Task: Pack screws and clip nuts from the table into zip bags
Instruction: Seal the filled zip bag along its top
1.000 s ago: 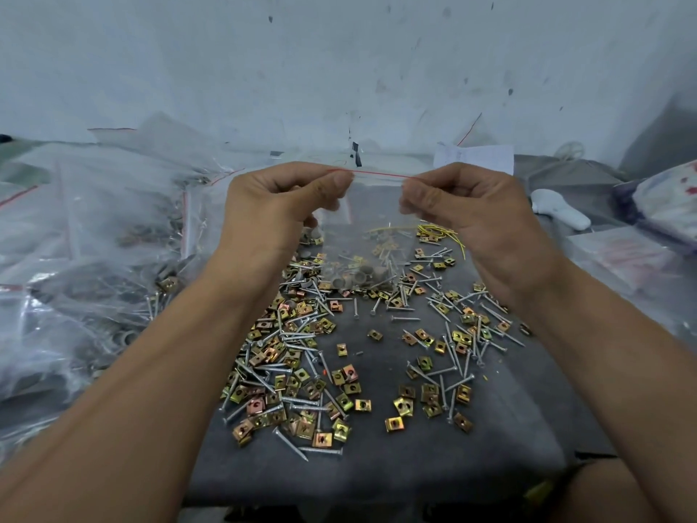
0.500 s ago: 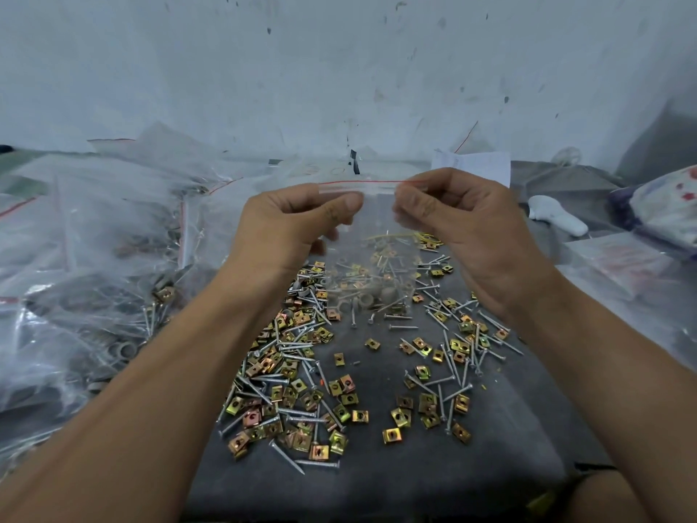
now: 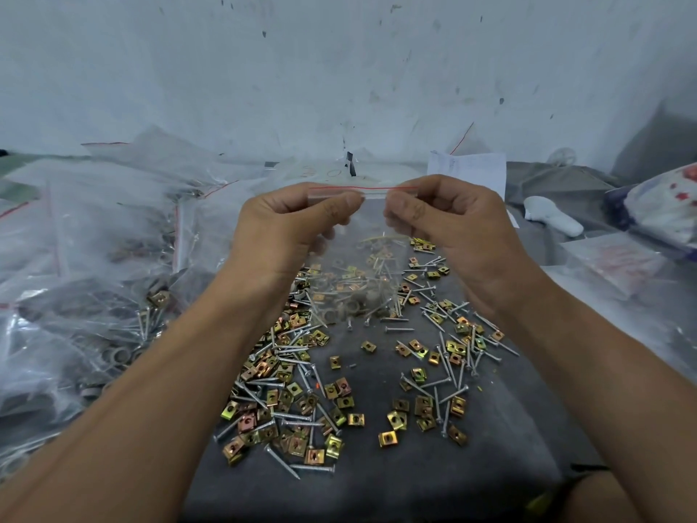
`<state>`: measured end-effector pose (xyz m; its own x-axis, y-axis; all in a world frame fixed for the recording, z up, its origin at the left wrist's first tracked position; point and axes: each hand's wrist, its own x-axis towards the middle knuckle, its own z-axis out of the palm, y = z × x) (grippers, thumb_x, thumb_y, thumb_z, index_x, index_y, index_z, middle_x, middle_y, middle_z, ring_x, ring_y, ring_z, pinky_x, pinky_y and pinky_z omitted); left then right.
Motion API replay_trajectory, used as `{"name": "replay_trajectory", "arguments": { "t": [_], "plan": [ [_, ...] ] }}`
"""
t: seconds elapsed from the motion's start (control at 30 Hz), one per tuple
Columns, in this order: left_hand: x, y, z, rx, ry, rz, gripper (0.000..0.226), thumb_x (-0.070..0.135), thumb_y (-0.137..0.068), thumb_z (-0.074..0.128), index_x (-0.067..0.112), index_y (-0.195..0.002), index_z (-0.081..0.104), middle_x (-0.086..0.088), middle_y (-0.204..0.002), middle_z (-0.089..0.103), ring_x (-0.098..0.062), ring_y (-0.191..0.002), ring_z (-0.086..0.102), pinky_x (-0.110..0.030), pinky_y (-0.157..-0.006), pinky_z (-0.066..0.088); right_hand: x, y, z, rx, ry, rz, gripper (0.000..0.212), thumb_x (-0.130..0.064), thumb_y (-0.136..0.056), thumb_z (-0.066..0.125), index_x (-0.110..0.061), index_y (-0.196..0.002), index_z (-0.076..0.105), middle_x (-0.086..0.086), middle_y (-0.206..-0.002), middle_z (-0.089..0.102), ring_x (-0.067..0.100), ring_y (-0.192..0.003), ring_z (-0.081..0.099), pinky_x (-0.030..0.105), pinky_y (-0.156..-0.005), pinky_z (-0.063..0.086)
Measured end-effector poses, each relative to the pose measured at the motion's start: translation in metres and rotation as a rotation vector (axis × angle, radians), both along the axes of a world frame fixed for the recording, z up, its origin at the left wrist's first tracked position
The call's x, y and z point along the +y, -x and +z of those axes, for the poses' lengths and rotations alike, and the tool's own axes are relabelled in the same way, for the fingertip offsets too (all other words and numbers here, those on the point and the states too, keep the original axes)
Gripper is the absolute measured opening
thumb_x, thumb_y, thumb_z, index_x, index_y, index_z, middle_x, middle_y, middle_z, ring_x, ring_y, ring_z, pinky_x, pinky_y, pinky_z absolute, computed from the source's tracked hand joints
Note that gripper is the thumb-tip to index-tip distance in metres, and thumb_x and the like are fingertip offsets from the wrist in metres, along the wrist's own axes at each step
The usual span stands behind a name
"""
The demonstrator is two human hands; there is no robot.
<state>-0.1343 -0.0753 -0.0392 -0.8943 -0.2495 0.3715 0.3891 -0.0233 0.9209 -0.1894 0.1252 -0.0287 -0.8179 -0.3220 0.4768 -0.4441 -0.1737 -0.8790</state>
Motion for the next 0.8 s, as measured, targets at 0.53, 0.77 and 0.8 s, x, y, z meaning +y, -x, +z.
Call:
{"name": "replay_trajectory", "arguments": {
  "t": [0.53, 0.77, 0.8],
  "plan": [
    [0.007, -0.001, 0.0, -0.005, 0.053, 0.033, 0.009, 0.017, -0.088, 0.084, 0.023, -0.082, 0.084, 0.001, -0.073, 0.073, -0.013, -0.07, 0.061, -0.025, -0.059, 0.046, -0.011, -0.011, -0.001, 0.114, -0.157, -0.079, 0.006, -0.016, -0.092, 0.077, -0.013, -0.097, 0.076, 0.012, -0.091, 0.076, 0.032, -0.092, 0.073, 0.049, -0.093, 0.06],
    [0.007, -0.002, 0.0, 0.004, 0.062, -0.002, 0.002, 0.021, -0.083, 0.082, 0.022, -0.082, 0.083, -0.003, -0.074, 0.071, -0.015, -0.072, 0.06, -0.029, -0.062, 0.045, -0.011, -0.011, 0.0, 0.144, -0.187, -0.053, 0.008, -0.014, -0.093, 0.076, -0.01, -0.099, 0.076, 0.006, -0.087, 0.077, 0.017, -0.084, 0.072, 0.03, -0.086, 0.06],
    [0.007, -0.001, 0.0, 0.009, 0.053, 0.005, 0.002, 0.022, -0.082, 0.082, 0.022, -0.082, 0.083, -0.003, -0.074, 0.071, -0.016, -0.072, 0.06, -0.03, -0.063, 0.046, -0.01, -0.011, 0.0, 0.142, -0.186, -0.048, 0.009, -0.015, -0.093, 0.075, -0.009, -0.1, 0.077, 0.006, -0.088, 0.077, 0.019, -0.085, 0.073, 0.032, -0.087, 0.06]
  ]
}}
